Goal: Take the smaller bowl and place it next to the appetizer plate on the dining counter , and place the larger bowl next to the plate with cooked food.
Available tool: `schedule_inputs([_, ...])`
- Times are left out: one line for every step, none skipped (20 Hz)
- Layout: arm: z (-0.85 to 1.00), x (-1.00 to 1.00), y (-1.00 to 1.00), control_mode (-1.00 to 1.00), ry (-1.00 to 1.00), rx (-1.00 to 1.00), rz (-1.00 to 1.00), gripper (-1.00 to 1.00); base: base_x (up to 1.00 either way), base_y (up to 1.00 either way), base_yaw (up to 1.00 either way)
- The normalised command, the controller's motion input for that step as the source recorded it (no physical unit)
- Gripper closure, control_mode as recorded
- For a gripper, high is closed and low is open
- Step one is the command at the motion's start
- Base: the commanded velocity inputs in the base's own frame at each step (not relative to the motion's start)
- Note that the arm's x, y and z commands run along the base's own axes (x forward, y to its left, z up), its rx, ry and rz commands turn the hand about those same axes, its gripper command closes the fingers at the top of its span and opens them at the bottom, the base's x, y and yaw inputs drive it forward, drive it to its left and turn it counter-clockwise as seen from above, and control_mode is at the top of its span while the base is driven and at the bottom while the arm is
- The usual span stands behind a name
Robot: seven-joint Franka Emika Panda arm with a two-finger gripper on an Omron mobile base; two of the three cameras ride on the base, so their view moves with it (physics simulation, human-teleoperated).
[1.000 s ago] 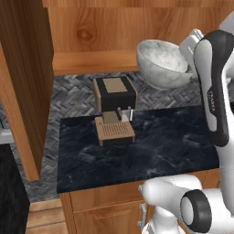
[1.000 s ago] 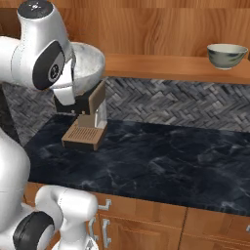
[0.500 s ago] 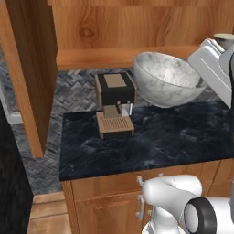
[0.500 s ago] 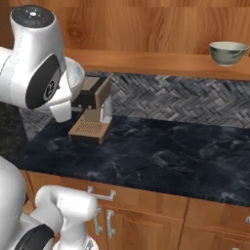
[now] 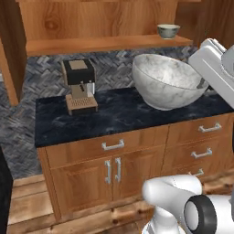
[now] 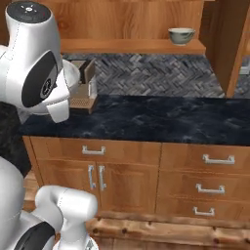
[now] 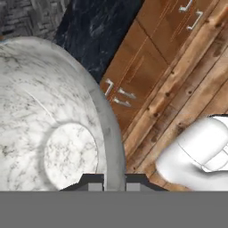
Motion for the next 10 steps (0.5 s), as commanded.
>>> schedule_inputs([0.00,0.00,0.00,1.00,0.00,0.00,0.00,1.00,-0.97,-0.42,-0.50])
schedule_inputs([0.00,0.00,0.00,1.00,0.00,0.00,0.00,1.00,-0.99,-0.41,-0.50])
schedule_inputs([0.00,0.00,0.00,1.00,0.00,0.00,0.00,1.00,-1.00,-0.37,-0.49])
schedule_inputs([0.00,0.00,0.00,1.00,0.00,0.00,0.00,1.00,-1.00,-0.26,-0.48])
schedule_inputs([0.00,0.00,0.00,1.00,0.00,0.00,0.00,1.00,-1.00,-0.13,-0.45])
schedule_inputs([0.00,0.00,0.00,1.00,0.00,0.00,0.00,1.00,-1.00,-0.04,-0.42])
schedule_inputs([0.00,0.00,0.00,1.00,0.00,0.00,0.00,1.00,-1.00,-0.01,-0.40])
schedule_inputs([0.00,0.00,0.00,1.00,0.00,0.00,0.00,1.00,-1.00,-0.06,-0.37])
schedule_inputs([0.00,0.00,0.00,1.00,0.00,0.00,0.00,1.00,-1.00,-0.16,-0.35])
schedule_inputs([0.00,0.00,0.00,1.00,0.00,0.00,0.00,1.00,-1.00,-0.26,-0.35])
